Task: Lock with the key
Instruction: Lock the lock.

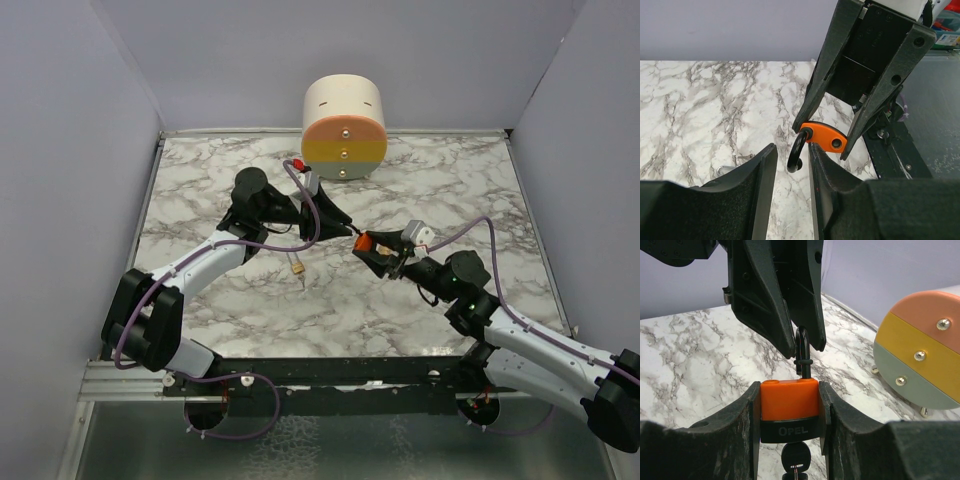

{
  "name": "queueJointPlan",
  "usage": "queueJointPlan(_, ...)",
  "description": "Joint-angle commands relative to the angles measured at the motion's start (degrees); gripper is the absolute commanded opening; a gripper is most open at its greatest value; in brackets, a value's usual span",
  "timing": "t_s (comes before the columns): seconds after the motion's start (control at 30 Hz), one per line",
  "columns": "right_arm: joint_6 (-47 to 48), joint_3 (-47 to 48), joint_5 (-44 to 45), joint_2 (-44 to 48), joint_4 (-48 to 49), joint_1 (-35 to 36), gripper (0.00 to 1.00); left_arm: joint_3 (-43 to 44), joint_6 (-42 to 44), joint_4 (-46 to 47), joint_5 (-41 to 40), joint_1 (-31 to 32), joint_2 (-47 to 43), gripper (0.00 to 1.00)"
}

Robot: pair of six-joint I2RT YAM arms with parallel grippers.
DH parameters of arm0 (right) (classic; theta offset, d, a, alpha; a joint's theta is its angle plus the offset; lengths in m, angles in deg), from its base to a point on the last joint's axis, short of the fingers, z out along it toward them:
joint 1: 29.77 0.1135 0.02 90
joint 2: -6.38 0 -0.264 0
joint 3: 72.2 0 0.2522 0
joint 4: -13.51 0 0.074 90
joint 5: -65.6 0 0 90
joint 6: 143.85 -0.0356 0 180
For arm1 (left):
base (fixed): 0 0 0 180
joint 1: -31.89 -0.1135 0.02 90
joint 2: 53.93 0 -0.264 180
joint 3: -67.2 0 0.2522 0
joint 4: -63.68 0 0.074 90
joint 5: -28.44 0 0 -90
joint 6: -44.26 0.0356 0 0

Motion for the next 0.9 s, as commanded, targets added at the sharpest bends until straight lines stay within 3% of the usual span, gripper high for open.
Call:
queueJointPlan(0.0, -0.31, 1.39, 1.07, 0.76, 3.57, 0.42, 0.02, 2.12, 1.69, -1.27, 1.85, 0.27, 0.52, 0.35)
queueJointPlan(0.17, -0.25, 1.37, 1.25, 0.96, 3.38, 0.44, 0.02, 2.36, 2.49, -2.13, 1.29, 0.29, 0.68, 0.26)
queueJointPlan(0.33, -0.38, 1.38, 1.41, 0.82, 3.34, 0.4, 0.02, 2.85, 2.65, -2.98, 0.36, 0.31, 0.54, 0.0)
queueJointPlan(0.67, -0.25, 2.04, 2.21, -0.01, 2.59, 0.36, 0.02, 3.28, 1.84, -3.34, -2.82, 0.84, -1.83, 0.0)
queueJointPlan(0.7, -0.29, 2.27, 2.21, -0.23, 2.43, 0.41, 0.05, 3.46, 1.55, -3.31, -3.28, 0.84, -2.0, 0.0)
queueJointPlan(0.8, -0.05, 3.33, 1.87, -1.3, 1.5, 0.39, 0.36, 3.89, 1.4, -3.37, -3.56, 0.84, -2.51, 0.0)
queueJointPlan(0.87, -0.02, 4.02, 2.03, -1.84, 1.03, 0.41, 0.5, 4.41, 1.8, -3.47, -3.04, 0.84, -2.83, 0.0)
